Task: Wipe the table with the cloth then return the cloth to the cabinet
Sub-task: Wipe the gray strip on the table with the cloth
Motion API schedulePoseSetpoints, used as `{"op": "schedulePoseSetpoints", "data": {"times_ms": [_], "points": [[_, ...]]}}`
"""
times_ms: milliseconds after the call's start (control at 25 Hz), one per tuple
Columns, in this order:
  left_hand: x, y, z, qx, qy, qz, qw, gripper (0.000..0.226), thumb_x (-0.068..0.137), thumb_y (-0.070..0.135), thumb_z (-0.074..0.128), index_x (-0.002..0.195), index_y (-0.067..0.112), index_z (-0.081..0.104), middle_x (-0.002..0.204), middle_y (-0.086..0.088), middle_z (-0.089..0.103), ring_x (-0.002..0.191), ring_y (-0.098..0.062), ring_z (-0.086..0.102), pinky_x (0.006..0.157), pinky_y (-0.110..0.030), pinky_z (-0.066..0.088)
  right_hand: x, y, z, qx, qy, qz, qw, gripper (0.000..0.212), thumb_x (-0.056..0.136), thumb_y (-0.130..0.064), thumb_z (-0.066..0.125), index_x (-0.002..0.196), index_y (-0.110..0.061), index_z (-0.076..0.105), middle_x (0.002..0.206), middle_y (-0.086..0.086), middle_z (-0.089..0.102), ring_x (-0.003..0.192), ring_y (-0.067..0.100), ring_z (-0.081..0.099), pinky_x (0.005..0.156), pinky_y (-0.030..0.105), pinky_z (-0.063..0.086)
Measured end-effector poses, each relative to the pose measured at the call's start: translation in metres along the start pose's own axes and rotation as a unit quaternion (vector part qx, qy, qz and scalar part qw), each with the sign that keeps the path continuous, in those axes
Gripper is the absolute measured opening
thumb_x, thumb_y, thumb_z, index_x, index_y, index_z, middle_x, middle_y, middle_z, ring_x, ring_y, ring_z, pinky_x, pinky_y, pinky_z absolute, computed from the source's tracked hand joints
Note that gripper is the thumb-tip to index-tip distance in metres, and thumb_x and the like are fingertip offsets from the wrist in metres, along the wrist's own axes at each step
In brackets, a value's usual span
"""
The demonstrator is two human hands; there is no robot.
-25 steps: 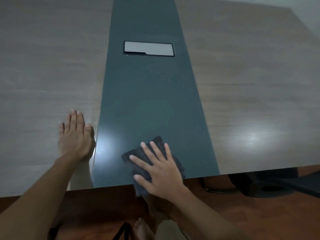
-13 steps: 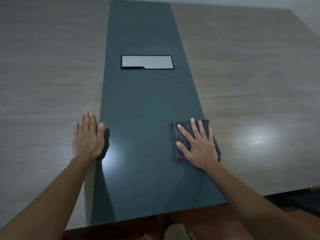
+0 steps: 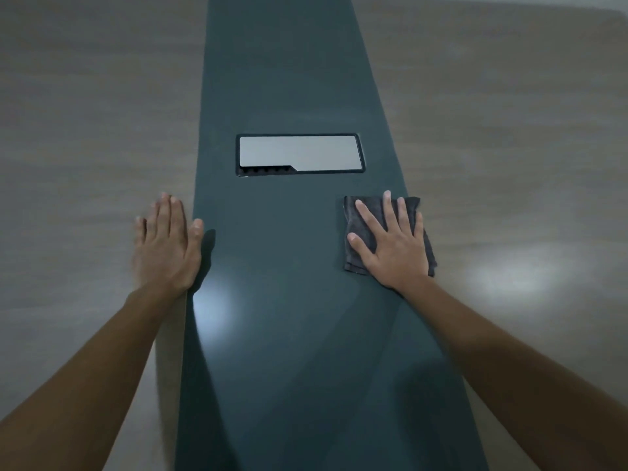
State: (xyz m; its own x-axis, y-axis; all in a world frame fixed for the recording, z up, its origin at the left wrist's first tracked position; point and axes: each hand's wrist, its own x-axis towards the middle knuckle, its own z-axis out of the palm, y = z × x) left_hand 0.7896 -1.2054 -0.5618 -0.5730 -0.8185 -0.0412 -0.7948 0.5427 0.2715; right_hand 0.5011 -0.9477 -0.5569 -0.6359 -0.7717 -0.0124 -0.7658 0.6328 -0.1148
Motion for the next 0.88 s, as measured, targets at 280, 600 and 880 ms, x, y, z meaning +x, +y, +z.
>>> {"op": "schedulePoseSetpoints", "data": {"times_ms": [280,600,880], "points": [[0.049,0.0,-0.002,0.023,0.005,0.002,1.0,0.081,0.096,0.063,-0.006,0.159,0.012,0.001,0.166,-0.005,-0.005,0.153,-0.018,-0.007,0.124,-0.042,-0.004,0.072,-0.01,0.002,-0.004,-0.002,0.002,1.0,0.072,0.094,-0.074,0.014,0.16,-0.047,0.015,0.172,0.011,0.003,0.158,0.034,0.002,0.124,0.064,0.004],[0.068,0.0,-0.003,0.031,-0.001,-0.002,1.0,0.078,0.098,0.063,-0.003,0.158,0.014,-0.003,0.166,-0.004,-0.008,0.153,-0.016,-0.011,0.124,-0.045,-0.003,0.08,0.009,0.002,0.039,0.04,-0.039,0.998,0.065,0.091,-0.073,0.037,0.145,-0.039,0.045,0.169,0.003,0.024,0.157,0.026,0.017,0.125,0.06,0.012],[0.067,0.001,-0.002,0.021,0.006,-0.008,1.0,0.079,0.098,0.064,-0.003,0.158,0.014,-0.004,0.166,-0.003,-0.009,0.152,-0.015,-0.014,0.124,-0.041,-0.008,0.086,0.001,-0.001,0.069,0.037,-0.003,0.997,0.068,0.085,-0.069,0.042,0.141,-0.031,0.05,0.167,0.005,0.029,0.157,0.023,0.019,0.127,0.054,0.011]]}}
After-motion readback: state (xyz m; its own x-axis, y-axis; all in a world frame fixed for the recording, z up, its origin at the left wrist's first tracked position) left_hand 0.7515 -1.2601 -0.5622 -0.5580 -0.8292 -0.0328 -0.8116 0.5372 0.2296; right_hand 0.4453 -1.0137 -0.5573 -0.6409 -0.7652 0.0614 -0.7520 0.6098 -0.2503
